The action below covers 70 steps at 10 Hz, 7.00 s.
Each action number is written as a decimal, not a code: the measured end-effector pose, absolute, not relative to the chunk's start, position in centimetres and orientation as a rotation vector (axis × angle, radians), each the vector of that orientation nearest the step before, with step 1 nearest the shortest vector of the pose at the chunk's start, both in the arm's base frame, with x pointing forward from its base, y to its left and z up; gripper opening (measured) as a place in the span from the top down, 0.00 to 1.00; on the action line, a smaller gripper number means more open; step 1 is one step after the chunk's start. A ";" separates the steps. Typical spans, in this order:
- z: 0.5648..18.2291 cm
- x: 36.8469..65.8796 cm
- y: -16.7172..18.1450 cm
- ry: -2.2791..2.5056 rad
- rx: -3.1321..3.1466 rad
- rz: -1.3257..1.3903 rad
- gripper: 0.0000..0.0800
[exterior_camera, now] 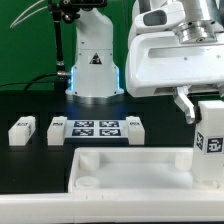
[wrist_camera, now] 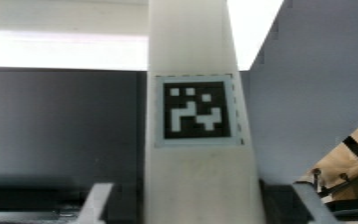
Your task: Assemble desk
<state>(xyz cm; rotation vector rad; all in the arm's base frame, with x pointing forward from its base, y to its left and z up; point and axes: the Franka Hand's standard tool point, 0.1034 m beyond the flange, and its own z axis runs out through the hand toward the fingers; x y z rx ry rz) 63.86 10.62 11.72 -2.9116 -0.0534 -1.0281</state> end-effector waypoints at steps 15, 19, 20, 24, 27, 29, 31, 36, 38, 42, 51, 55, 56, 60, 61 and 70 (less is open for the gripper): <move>12.5 64.5 11.0 -0.035 -2.942 -0.890 0.19; 12.2 65.0 10.9 -0.029 -3.018 -0.494 0.19; 12.2 65.2 10.7 -0.028 -3.027 -0.437 0.19; 11.8 65.3 11.0 0.055 -3.043 -0.203 0.19; 11.7 65.3 10.7 0.203 -3.033 -0.195 0.52; 11.6 65.3 10.2 0.477 -2.996 -0.181 0.63; 11.6 65.4 9.7 0.764 -2.920 -0.174 0.63; 11.4 64.7 8.4 1.725 -2.366 -0.016 0.63; 11.3 64.4 8.6 1.911 -2.190 0.036 0.63; 11.2 64.3 8.7 1.827 -2.270 0.018 0.39; 11.3 64.0 11.7 0.355 -3.013 -0.094 0.19; 11.2 64.0 12.0 0.427 -3.003 -0.088 0.44; 11.1 63.8 11.7 0.596 -2.979 -0.073 0.61; 11.1 64.1 10.1 1.141 -2.799 -0.049 0.63; 11.0 64.0 10.2 1.356 -2.689 -0.027 0.63; 10.8 64.0 11.5 1.855 -2.285 0.092 0.38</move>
Offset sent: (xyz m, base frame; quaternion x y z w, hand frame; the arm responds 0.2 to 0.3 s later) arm 0.0000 0.0000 0.0000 0.0000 0.0000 0.0000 1.0000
